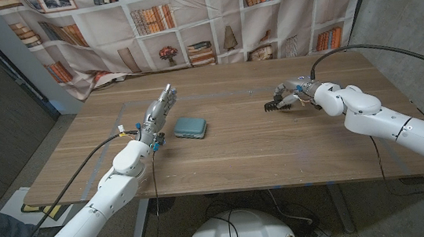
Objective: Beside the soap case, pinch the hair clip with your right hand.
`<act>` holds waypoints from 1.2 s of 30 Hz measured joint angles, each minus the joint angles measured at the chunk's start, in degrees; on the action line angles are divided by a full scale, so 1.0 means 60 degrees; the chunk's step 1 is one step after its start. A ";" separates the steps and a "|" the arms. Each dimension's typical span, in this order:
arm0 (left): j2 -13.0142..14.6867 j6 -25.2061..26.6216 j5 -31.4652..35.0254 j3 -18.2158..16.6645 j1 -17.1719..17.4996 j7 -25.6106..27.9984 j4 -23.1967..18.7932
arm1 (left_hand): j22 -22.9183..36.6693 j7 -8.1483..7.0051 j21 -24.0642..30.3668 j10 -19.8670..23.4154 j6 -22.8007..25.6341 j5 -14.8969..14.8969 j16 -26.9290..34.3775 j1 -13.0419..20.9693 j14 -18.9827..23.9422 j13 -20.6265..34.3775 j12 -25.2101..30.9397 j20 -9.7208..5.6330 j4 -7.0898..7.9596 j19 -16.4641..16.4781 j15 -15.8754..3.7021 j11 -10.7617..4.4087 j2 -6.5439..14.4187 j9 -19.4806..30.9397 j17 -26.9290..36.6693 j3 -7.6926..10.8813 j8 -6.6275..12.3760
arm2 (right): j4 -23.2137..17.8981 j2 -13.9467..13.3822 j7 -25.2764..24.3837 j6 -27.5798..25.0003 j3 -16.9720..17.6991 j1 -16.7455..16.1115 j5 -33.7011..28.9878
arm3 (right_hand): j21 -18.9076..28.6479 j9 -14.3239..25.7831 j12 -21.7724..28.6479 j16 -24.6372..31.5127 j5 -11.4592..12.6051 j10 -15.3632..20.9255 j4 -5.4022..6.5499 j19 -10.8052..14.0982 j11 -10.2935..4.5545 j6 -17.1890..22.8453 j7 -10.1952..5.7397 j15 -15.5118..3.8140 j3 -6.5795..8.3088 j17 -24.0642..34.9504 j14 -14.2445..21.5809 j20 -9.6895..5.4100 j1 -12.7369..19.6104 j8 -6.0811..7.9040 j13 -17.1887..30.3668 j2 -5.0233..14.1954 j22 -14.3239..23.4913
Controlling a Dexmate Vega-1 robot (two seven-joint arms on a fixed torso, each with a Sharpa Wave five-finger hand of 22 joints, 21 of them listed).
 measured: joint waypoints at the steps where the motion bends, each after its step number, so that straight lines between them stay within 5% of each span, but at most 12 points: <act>1: 0.0000 0.0002 -0.0001 0.0003 0.0000 0.0000 0.0000 | 0.0000 0.0000 0.0000 0.0002 0.0000 0.0000 0.0000 0.0000 0.0000 0.0000 0.0000 0.0000 0.0018 0.0000 0.0000 -0.0002 0.0000 0.0000 0.0000 -0.0018 0.0000 | 0.0001 0.0001 -0.0004 0.0000 0.0000 -0.0006 -0.0013 | 0.0007 0.0001 0.0000 0.0000 0.0000 0.0019 0.0024 0.0019 -0.0018 0.0000 0.0000 -0.0003 0.0024 0.0000 0.0075 -0.0018 0.0000 0.0000 0.0000 0.0000 0.0000; 6: -0.0005 0.0009 -0.0005 0.0016 -0.0003 -0.0004 0.0000 | 0.0000 -0.0036 -0.0022 0.0001 0.0036 0.0000 0.0000 0.0000 0.0051 0.0000 0.0000 -0.0001 0.0025 0.0000 -0.0051 -0.0002 0.0000 0.0000 0.0000 -0.0025 -0.0001 | 0.0013 0.0011 -0.0018 0.0001 -0.0004 -0.0016 -0.0046 | 0.0050 0.0000 0.0000 0.0000 0.0000 0.0354 0.0023 0.0141 -0.0005 0.0312 0.0002 -0.0012 0.0024 0.0000 0.0293 -0.0003 0.0058 0.0103 -0.0001 0.0058 0.0046; 19: 0.0015 0.0108 -0.0020 0.0030 -0.0004 -0.0010 -0.0049 | 0.0000 -0.0035 -0.0038 0.0001 0.0035 0.0000 0.0001 -0.0003 0.0050 0.0000 -0.0016 0.0051 0.0025 -0.0052 -0.0051 -0.0002 0.0003 0.0000 0.0000 -0.0025 -0.0001 | 0.0031 0.0054 -0.0282 -0.0003 -0.0033 -0.0062 -0.0304 | 0.0826 -0.0008 -0.0001 0.0000 -0.0081 0.2562 0.0062 0.1899 -0.0034 0.2003 0.0054 -0.0247 0.0063 0.0000 0.2594 -0.0164 0.0366 0.0603 -0.0001 0.0166 0.0136; 36: 0.0075 0.0214 -0.0043 0.0045 0.0022 -0.0022 -0.0123 | -0.0001 -0.0068 -0.0075 0.0000 0.0067 0.0000 -0.0038 -0.0024 0.0049 0.0000 -0.0075 0.0102 0.0025 -0.0104 -0.0051 -0.0002 0.0024 0.0000 0.0000 -0.0025 0.0000 | -0.0106 0.0121 -0.0615 -0.0125 0.0071 -0.0222 -0.0429 | 0.1109 -0.0053 -0.0049 -0.0041 -0.0270 0.4305 0.0069 0.2048 0.0206 0.2999 0.1049 -0.0733 0.0063 -0.0021 0.4287 -0.0206 0.0163 0.0926 -0.0004 0.0444 0.0151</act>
